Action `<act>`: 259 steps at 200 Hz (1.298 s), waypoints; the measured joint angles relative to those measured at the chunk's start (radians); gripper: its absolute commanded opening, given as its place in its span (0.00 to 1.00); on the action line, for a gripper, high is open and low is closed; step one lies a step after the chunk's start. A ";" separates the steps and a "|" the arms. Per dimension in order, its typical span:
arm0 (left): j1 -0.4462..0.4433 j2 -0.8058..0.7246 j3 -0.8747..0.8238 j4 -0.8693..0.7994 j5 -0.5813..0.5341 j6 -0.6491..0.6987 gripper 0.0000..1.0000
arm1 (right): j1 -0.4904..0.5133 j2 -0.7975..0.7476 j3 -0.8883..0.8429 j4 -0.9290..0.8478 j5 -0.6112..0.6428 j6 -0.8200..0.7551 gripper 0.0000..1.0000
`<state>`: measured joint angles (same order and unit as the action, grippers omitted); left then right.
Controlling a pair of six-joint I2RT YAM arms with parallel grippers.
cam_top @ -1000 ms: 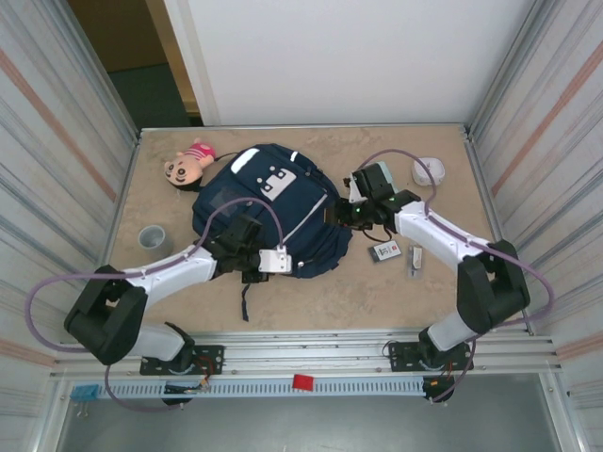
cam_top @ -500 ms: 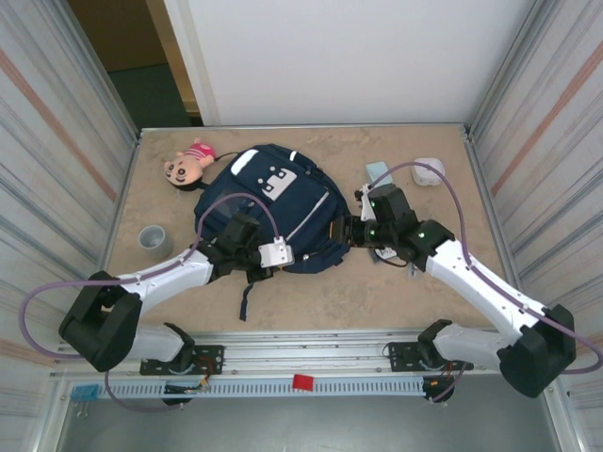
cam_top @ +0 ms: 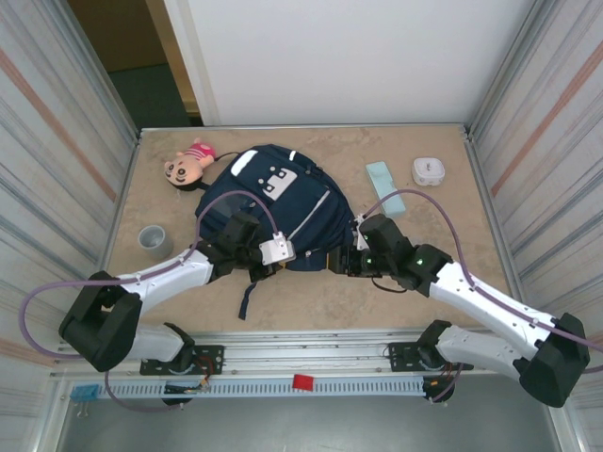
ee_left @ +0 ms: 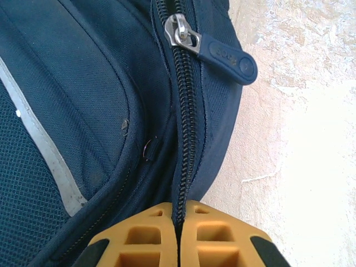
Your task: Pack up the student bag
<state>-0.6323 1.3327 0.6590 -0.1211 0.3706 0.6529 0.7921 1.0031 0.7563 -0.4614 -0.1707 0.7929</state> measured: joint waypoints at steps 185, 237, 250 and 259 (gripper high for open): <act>0.031 -0.030 0.013 -0.013 0.022 -0.110 0.00 | 0.019 0.044 -0.096 0.201 -0.036 0.010 0.48; 0.031 -0.030 0.077 -0.061 0.011 -0.138 0.00 | -0.004 0.060 -0.078 0.167 -0.072 -0.023 0.50; 0.031 -0.029 0.090 -0.070 0.011 -0.143 0.00 | -0.008 0.068 -0.056 0.148 -0.085 -0.035 0.50; 0.031 -0.029 0.098 -0.077 0.012 -0.146 0.00 | -0.008 0.076 -0.038 0.135 -0.095 -0.044 0.50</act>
<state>-0.6014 1.3033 0.7574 -0.1986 0.3824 0.5064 0.7845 1.0786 0.7185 -0.3260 -0.2657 0.7490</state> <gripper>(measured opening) 0.066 0.495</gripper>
